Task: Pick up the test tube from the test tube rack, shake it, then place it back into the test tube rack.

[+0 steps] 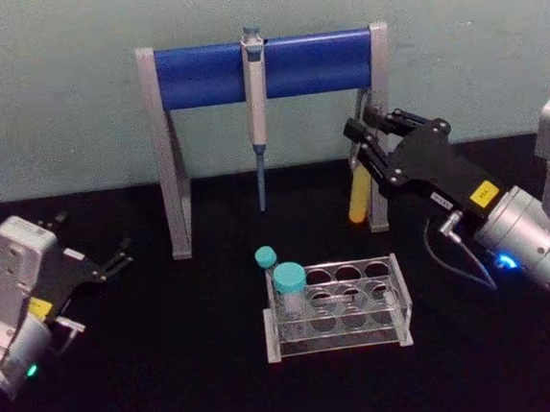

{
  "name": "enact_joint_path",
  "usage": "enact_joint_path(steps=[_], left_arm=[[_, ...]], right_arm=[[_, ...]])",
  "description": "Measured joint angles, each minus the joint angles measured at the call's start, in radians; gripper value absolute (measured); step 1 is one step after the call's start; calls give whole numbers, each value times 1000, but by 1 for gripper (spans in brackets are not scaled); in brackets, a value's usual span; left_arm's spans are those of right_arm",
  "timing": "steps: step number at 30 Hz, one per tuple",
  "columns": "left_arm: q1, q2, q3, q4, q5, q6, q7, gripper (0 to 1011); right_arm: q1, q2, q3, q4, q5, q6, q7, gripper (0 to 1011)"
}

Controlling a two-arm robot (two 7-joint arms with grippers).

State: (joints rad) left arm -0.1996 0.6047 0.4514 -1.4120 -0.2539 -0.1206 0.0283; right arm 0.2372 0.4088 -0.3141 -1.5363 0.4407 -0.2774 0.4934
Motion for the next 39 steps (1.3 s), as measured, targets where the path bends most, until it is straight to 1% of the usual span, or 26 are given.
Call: enact_joint_path(steps=[1,4,7,10,13,14,16,18,19,20,21,22,23,25,26,27,28,29,30,31,32,33,35,36,37,39], left_arm=[[0,0,0,0,0,0,0,1001],[0,0,0,0,0,0,0,1001],[0,0,0,0,0,0,0,1001],[0,0,0,0,0,0,0,1001],[0,0,0,0,0,0,0,1001],[0,0,0,0,0,0,0,1001],[0,0,0,0,0,0,0,1001],[0,0,0,0,0,0,0,1001],[0,0,0,0,0,0,0,1001],[0,0,0,0,0,0,0,1001],[0,0,0,0,0,0,0,1001],[0,0,0,0,0,0,0,1001],[0,0,0,0,0,0,0,1001],[0,0,0,0,0,0,0,1001],[0,0,0,0,0,0,0,1001],[0,0,0,0,0,0,0,1001],[0,0,0,0,0,0,0,1001],[0,0,0,0,0,0,0,1001],[0,0,0,0,0,0,0,1001],[0,0,0,0,0,0,0,1001],[0,0,0,0,0,0,0,1001],[0,0,0,0,0,0,0,1001],[0,0,0,0,0,0,0,1001],[0,0,0,0,0,0,0,1001],[0,0,0,0,0,0,0,1001],[0,0,0,0,0,0,0,1001]], right_arm=[[0,0,0,0,0,0,0,232],[1,-15,7,16,-31,-24,-14,232],[5,-25,9,29,-49,-33,-21,232],[22,-45,10,58,-73,-44,-25,232],[41,-60,8,85,-76,-53,-11,232],[41,-60,8,85,-76,-53,-11,232],[54,-69,4,105,-66,-56,13,232],[63,-72,-1,118,-45,-55,41,232],[67,-73,-4,125,-25,-51,63,232],[67,-73,-4,125,-25,-51,63,232],[70,-70,-7,129,-4,-46,89,232],[71,-68,-9,129,8,-42,100,232],[71,-61,-11,128,33,-32,126,232],[70,-52,-13,122,62,-16,151,232],[65,-39,-14,111,92,6,174,232],[65,-39,-14,111,92,6,174,232],[55,-22,-13,95,121,33,194,232],[50,-12,-13,85,136,47,204,232],[38,10,-10,64,166,82,220,232],[31,23,-7,51,178,98,225,232],[16,49,-1,25,197,133,228,232],[16,49,-1,25,197,133,228,232],[-21,110,18,-36,221,191,217,232],[-21,110,18,-36,221,191,217,232],[-41,139,30,-66,226,211,204,232],[-58,161,40,-90,226,224,184,232]])
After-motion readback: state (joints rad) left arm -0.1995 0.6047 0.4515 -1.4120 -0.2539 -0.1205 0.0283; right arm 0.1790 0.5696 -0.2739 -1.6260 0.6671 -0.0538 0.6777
